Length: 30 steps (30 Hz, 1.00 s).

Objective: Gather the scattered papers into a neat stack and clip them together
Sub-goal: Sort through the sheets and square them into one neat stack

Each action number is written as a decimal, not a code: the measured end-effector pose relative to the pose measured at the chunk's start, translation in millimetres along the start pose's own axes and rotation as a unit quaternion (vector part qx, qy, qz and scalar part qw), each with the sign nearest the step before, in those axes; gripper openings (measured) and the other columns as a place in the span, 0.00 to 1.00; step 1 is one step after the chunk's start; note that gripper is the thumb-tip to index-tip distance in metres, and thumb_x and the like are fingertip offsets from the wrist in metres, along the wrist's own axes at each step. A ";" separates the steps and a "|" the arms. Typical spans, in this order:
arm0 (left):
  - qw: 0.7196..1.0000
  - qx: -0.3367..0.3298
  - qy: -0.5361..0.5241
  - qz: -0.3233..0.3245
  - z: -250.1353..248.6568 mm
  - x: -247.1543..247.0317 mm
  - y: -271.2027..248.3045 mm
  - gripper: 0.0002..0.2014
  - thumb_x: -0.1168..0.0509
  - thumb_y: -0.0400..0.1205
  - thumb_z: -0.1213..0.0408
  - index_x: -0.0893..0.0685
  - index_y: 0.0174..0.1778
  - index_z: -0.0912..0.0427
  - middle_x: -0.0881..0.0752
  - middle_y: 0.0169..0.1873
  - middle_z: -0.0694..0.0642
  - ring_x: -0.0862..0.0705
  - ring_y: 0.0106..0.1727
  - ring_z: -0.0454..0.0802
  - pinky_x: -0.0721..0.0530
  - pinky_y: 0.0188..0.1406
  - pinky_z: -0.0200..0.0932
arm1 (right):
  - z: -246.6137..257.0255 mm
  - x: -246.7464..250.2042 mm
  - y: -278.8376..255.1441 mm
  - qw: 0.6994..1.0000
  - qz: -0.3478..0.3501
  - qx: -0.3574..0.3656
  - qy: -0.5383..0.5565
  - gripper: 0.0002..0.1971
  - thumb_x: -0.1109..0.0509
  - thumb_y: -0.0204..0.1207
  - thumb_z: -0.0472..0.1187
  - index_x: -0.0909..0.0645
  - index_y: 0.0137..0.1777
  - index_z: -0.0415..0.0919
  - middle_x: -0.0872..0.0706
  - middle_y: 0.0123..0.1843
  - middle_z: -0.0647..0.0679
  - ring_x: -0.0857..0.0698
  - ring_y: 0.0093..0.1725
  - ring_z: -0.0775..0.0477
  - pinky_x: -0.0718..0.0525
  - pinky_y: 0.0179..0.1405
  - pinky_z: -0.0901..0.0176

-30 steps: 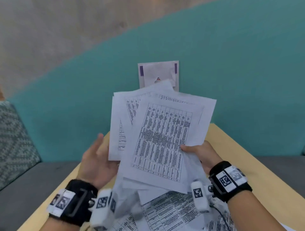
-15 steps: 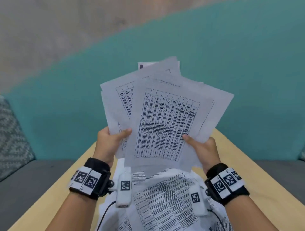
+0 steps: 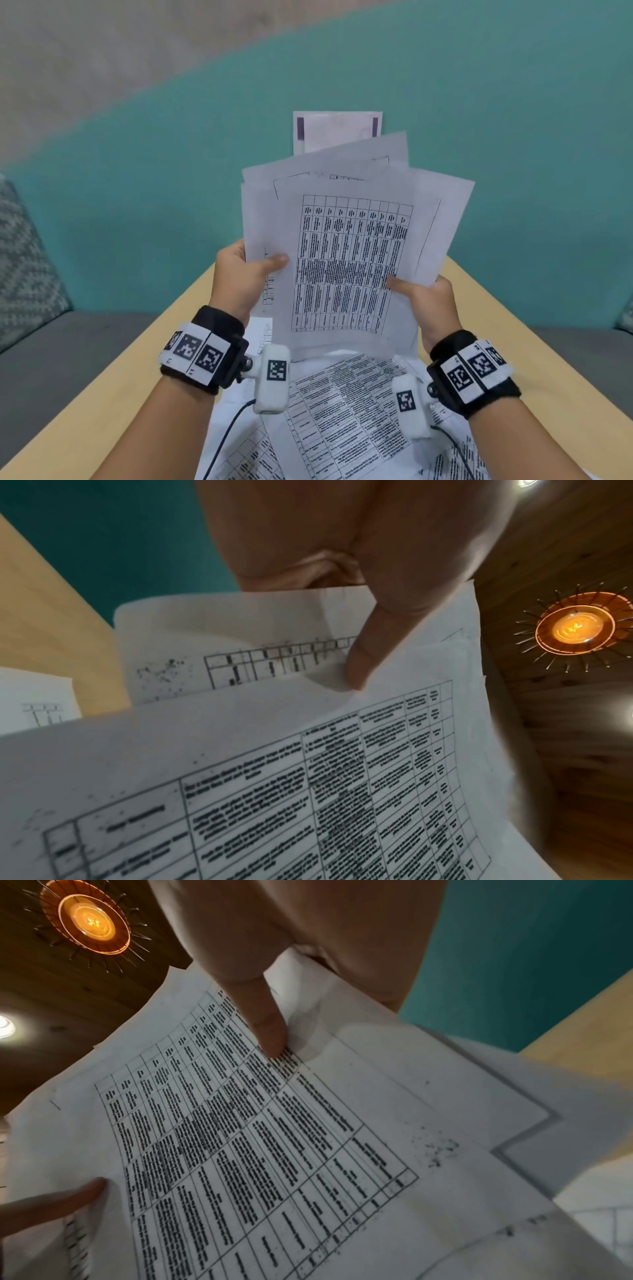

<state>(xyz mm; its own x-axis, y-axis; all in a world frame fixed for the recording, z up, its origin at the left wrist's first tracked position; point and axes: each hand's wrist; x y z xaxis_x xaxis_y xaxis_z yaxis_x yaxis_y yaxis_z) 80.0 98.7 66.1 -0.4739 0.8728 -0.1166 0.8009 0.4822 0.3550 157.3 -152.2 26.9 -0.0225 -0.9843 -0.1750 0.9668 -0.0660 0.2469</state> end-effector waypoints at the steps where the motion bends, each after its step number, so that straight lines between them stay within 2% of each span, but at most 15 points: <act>1: 1.000 -0.001 0.002 0.000 -0.9 1.0 -0.1 0.13 0.23 0.76 0.77 0.09 0.51 0.56 0.04 0.42 0.46 0.06 0.42 0.44 0.11 0.46 0.45 | -0.3 -1.6 -1.5 1.000 0.003 -0.006 0.003 0.13 0.20 0.72 0.30 0.12 0.55 0.42 0.07 0.51 0.48 0.09 0.54 0.42 0.15 0.65 0.43; 5: 1.000 -0.005 0.005 -0.005 -5.5 4.8 0.7 0.14 0.23 0.77 0.78 0.09 0.53 0.57 0.05 0.44 0.46 0.06 0.41 0.41 0.11 0.41 0.38 | 1.4 -5.8 -6.2 1.000 0.004 0.004 0.018 0.18 0.21 0.73 0.29 0.14 0.61 0.41 0.07 0.53 0.49 0.09 0.54 0.45 0.14 0.60 0.49; 8: 1.000 0.000 0.005 -0.005 -6.6 6.5 0.2 0.15 0.24 0.77 0.80 0.10 0.54 0.58 0.05 0.46 0.47 0.07 0.40 0.39 0.11 0.36 0.33 | 0.8 -5.8 -8.4 1.000 -0.001 0.004 0.030 0.17 0.23 0.73 0.27 0.14 0.61 0.41 0.06 0.52 0.50 0.08 0.52 0.48 0.12 0.53 0.53; 10: 1.000 0.011 0.008 -0.001 -5.8 6.7 -0.4 0.16 0.24 0.76 0.81 0.10 0.56 0.59 0.05 0.47 0.48 0.07 0.40 0.39 0.10 0.38 0.35 | -1.1 -3.6 -9.2 0.999 0.008 -0.021 0.029 0.16 0.24 0.73 0.25 0.13 0.58 0.41 0.06 0.52 0.47 0.08 0.50 0.46 0.11 0.51 0.52; 12: 1.000 0.021 0.007 0.000 -4.4 6.5 -0.6 0.17 0.24 0.76 0.81 0.10 0.57 0.59 0.05 0.47 0.48 0.06 0.41 0.40 0.10 0.41 0.37 | -2.2 -1.0 -10.1 0.998 0.026 -0.045 0.022 0.15 0.24 0.74 0.25 0.13 0.56 0.41 0.06 0.53 0.46 0.08 0.50 0.44 0.10 0.52 0.49; 15: 0.999 0.031 0.005 -0.009 -3.1 6.6 0.4 0.19 0.23 0.75 0.80 0.12 0.58 0.57 0.06 0.49 0.49 0.07 0.49 0.47 0.10 0.50 0.45 | -1.2 -0.6 -11.6 0.999 0.031 -0.042 0.002 0.15 0.24 0.75 0.26 0.14 0.58 0.40 0.07 0.54 0.45 0.08 0.52 0.42 0.11 0.56 0.44; 17: 0.999 0.032 0.011 -0.023 -1.7 5.5 2.4 0.23 0.21 0.74 0.78 0.16 0.63 0.58 0.07 0.55 0.55 0.08 0.52 0.51 0.12 0.50 0.47 | 1.6 -1.4 -10.9 0.999 0.013 -0.030 0.005 0.15 0.24 0.75 0.26 0.15 0.60 0.38 0.07 0.53 0.44 0.09 0.51 0.41 0.11 0.55 0.46; 19: 0.998 0.032 0.024 -0.055 0.7 4.3 4.3 0.32 0.18 0.73 0.73 0.24 0.71 0.56 0.13 0.65 0.60 0.12 0.60 0.56 0.16 0.49 0.45 | 3.9 -1.4 -8.7 0.999 -0.013 -0.031 0.035 0.14 0.24 0.75 0.25 0.15 0.59 0.38 0.08 0.52 0.45 0.10 0.50 0.42 0.12 0.54 0.48; 22: 0.994 0.051 0.046 -0.090 2.2 3.5 4.6 0.50 0.16 0.72 0.63 0.40 0.85 0.49 0.33 0.84 0.60 0.28 0.80 0.57 0.28 0.72 0.49 | 3.2 -1.9 -3.8 0.990 -0.061 -0.063 0.111 0.16 0.23 0.75 0.26 0.16 0.61 0.39 0.09 0.56 0.45 0.11 0.56 0.39 0.15 0.62 0.43; 23: 0.993 0.075 0.030 -0.086 1.4 1.4 3.1 0.54 0.16 0.73 0.61 0.45 0.88 0.48 0.37 0.86 0.59 0.31 0.82 0.55 0.32 0.74 0.51 | 3.1 -2.4 -2.5 0.984 -0.075 -0.080 0.141 0.18 0.23 0.75 0.26 0.16 0.63 0.39 0.09 0.59 0.44 0.11 0.57 0.38 0.15 0.62 0.41; 25: 0.987 0.147 -0.033 -0.058 0.3 -5.7 -1.5 0.56 0.17 0.73 0.58 0.50 0.89 0.45 0.35 0.85 0.57 0.31 0.78 0.52 0.34 0.77 0.59 | -0.7 -4.2 0.8 0.968 -0.088 -0.125 0.197 0.18 0.23 0.75 0.26 0.16 0.63 0.39 0.09 0.60 0.42 0.11 0.57 0.36 0.14 0.59 0.35; 26: 0.979 0.187 -0.068 -0.040 0.6 -10.4 -5.0 0.56 0.16 0.71 0.56 0.47 0.88 0.46 0.31 0.81 0.56 0.29 0.76 0.54 0.30 0.75 0.64 | -2.4 -5.9 1.2 0.960 -0.093 -0.150 0.216 0.19 0.22 0.74 0.27 0.17 0.64 0.40 0.09 0.59 0.41 0.11 0.57 0.34 0.15 0.58 0.27; 27: 0.970 0.222 -0.102 -0.020 2.2 -15.0 -7.9 0.54 0.15 0.68 0.55 0.40 0.87 0.49 0.26 0.78 0.57 0.24 0.74 0.57 0.23 0.70 0.68 | -3.6 -8.0 0.5 0.953 -0.100 -0.167 0.231 0.24 0.21 0.72 0.28 0.19 0.67 0.40 0.09 0.59 0.39 0.10 0.57 0.32 0.18 0.56 0.19; 29: 0.952 0.248 -0.181 0.015 3.5 -25.0 -14.1 0.45 0.15 0.67 0.58 0.27 0.80 0.54 0.17 0.70 0.60 0.15 0.66 0.62 0.13 0.57 0.65 | -5.4 -13.1 -2.0 0.948 -0.110 -0.169 0.247 0.32 0.19 0.69 0.30 0.23 0.74 0.41 0.10 0.61 0.38 0.10 0.55 0.31 0.19 0.52 0.15; 30: 0.948 0.240 -0.208 0.020 3.2 -30.7 -17.9 0.38 0.17 0.70 0.62 0.23 0.77 0.57 0.13 0.67 0.61 0.12 0.63 0.63 0.12 0.54 0.62 | -5.3 -15.9 -3.0 0.949 -0.116 -0.163 0.243 0.32 0.18 0.69 0.31 0.22 0.73 0.42 0.10 0.62 0.39 0.10 0.56 0.31 0.18 0.54 0.16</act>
<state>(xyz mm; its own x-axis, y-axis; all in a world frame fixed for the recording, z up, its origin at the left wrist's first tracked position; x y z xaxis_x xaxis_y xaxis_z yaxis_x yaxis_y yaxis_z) 81.4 63.5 60.3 -0.3334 0.7975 -0.5028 0.9371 0.3390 -0.0836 156.1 -135.4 23.9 -0.2003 -0.7524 -0.6275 0.9795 -0.1395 -0.1454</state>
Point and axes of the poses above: each hand's wrist, its own y-axis towards the middle knuckle, its own x-axis out of the back of the hand, z = x × y
